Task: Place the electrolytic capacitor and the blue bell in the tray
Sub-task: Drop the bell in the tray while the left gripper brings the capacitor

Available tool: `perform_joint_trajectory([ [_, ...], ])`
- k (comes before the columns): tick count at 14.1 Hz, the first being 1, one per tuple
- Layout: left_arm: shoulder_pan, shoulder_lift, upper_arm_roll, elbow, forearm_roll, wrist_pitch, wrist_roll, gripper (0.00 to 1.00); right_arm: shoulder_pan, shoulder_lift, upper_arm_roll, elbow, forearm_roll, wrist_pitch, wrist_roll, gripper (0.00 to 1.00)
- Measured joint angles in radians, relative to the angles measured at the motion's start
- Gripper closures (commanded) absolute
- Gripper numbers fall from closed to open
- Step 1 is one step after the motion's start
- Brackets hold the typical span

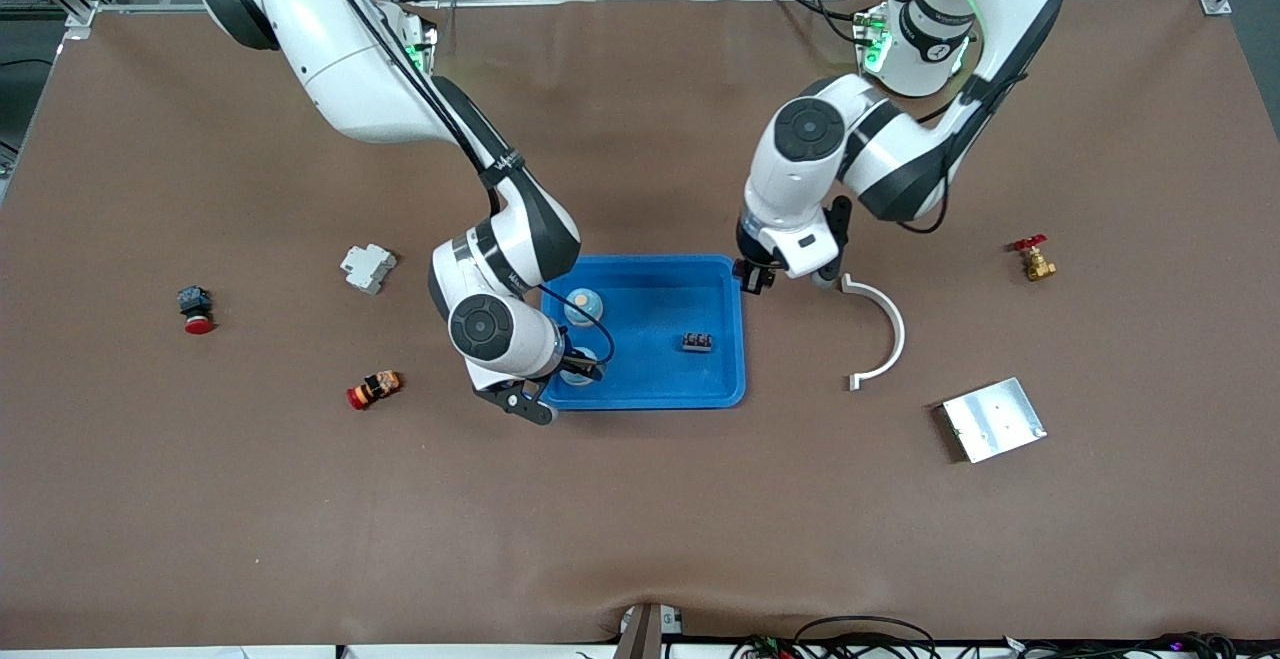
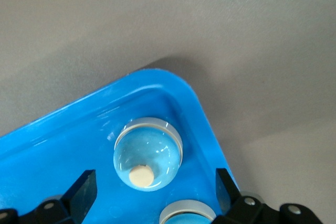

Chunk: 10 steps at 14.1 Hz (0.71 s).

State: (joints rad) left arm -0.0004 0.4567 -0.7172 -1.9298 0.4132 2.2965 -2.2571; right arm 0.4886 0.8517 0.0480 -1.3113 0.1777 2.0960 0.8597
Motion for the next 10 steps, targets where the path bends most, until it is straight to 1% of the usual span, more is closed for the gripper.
perform_joint_trajectory([
  [2, -0.034, 0.091, 0.001, 0.058, 0.088, 0.0, -0.12, 1.0, -0.02, -0.003, -0.003, 0.013, 0.0, -0.003, -0.002, 0.0],
  [4, -0.064, 0.164, 0.006, 0.105, 0.131, 0.0, -0.192, 1.0, -0.049, -0.015, -0.008, 0.025, -0.001, -0.037, -0.022, 0.0],
  [5, -0.084, 0.187, 0.018, 0.124, 0.139, 0.0, -0.214, 1.0, -0.069, -0.028, -0.013, 0.034, -0.003, -0.078, -0.053, 0.0],
  [7, -0.14, 0.212, 0.065, 0.15, 0.14, 0.0, -0.243, 1.0, -0.114, -0.074, -0.043, 0.045, -0.012, -0.186, -0.185, 0.0],
  [9, -0.202, 0.226, 0.115, 0.168, 0.14, 0.0, -0.273, 1.0, -0.161, -0.147, -0.085, 0.048, -0.024, -0.304, -0.317, 0.0],
  [10, -0.226, 0.233, 0.135, 0.177, 0.14, -0.001, -0.288, 1.0, -0.185, -0.185, -0.098, 0.046, -0.035, -0.349, -0.348, 0.0],
])
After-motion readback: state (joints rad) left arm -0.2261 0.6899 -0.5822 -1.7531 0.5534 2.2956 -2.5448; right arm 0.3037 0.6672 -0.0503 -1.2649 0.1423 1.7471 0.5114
